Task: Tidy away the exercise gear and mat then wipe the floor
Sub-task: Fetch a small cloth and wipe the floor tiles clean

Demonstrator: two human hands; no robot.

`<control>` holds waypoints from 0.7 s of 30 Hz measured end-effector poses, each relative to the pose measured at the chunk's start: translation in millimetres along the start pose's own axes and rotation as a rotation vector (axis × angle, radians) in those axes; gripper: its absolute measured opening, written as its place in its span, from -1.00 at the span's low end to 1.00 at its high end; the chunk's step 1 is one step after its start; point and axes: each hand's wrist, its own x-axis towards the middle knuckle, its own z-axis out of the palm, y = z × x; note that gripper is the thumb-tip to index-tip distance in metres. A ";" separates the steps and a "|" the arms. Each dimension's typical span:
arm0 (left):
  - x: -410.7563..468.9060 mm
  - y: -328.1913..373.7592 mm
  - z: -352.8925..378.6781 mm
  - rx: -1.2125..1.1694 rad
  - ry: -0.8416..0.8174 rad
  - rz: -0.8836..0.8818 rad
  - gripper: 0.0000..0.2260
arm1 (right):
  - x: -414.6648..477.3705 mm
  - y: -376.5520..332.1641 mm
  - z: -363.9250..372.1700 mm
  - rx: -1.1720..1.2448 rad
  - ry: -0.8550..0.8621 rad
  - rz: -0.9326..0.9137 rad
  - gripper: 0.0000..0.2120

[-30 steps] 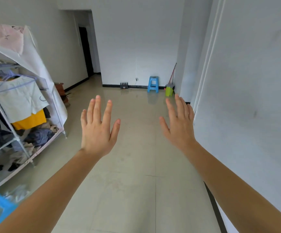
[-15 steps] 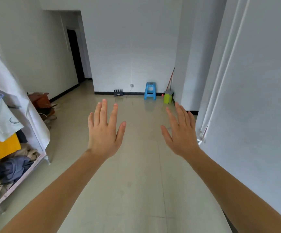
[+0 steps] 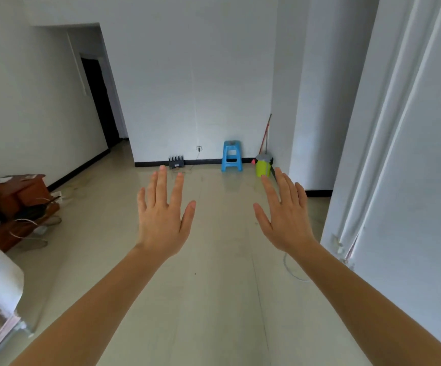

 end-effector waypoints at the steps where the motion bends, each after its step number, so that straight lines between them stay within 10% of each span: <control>1: 20.6 -12.4 15.8 0.002 0.003 -0.008 -0.43 | 28.2 1.6 18.9 0.007 -0.005 0.005 -0.37; 21: 474.5 -244.6 429.9 -0.031 -0.042 0.054 -0.42 | 497.2 42.3 434.8 -0.036 -0.032 0.014 -0.38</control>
